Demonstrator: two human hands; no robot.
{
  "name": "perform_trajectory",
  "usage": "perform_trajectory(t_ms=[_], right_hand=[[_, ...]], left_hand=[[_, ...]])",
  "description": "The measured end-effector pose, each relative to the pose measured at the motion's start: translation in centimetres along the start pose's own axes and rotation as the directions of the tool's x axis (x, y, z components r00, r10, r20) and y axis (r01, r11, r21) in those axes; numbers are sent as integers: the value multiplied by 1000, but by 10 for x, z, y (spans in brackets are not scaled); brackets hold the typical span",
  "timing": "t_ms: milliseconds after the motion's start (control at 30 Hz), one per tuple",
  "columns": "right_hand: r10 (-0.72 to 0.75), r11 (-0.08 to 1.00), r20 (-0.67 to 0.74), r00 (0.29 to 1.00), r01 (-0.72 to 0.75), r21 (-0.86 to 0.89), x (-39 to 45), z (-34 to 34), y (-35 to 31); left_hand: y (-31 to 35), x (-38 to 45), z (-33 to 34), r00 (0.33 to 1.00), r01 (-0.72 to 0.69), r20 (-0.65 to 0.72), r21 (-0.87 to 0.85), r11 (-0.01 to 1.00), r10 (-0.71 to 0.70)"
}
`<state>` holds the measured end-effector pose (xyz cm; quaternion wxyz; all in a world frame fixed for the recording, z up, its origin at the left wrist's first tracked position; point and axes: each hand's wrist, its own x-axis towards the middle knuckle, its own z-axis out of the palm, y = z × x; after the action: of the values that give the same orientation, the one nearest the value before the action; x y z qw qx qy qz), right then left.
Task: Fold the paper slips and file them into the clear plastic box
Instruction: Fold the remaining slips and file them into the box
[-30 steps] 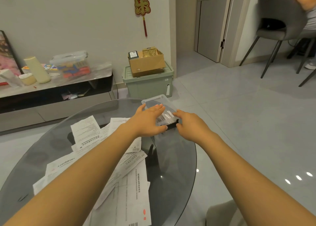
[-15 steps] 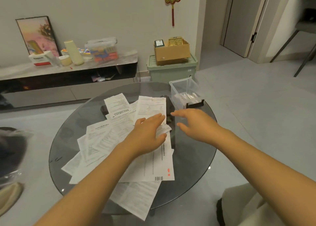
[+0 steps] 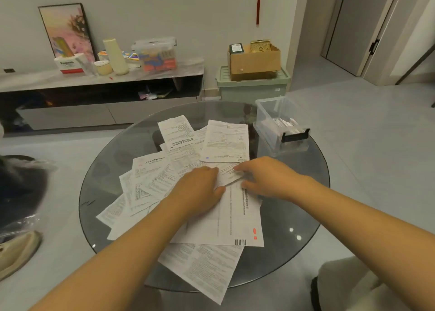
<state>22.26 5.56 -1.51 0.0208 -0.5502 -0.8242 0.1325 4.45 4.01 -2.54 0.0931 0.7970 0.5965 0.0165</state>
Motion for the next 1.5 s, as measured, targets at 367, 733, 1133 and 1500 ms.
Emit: perform_trajectory(t_ms=[367,733,1133,1500], right_hand=[[-156,988,-321,934,151,-40,6,-4,3],[-79,884,-150,986,139,446,-17,-14,6],[172,509,-135,976,29,860,-10,-21,-12],[196,534,45,979,-145,833,5,-12,-40]], left_hand=[[-5,-21,-5,971,-46,-240,-243,969,-14],[-17,-52,-27,970,-17,-233,-369,929,-75],[-38,-61,-42,920,208,63,-914,347,-386],[-56,-67,-43,835,172,58,-972,159,-548]])
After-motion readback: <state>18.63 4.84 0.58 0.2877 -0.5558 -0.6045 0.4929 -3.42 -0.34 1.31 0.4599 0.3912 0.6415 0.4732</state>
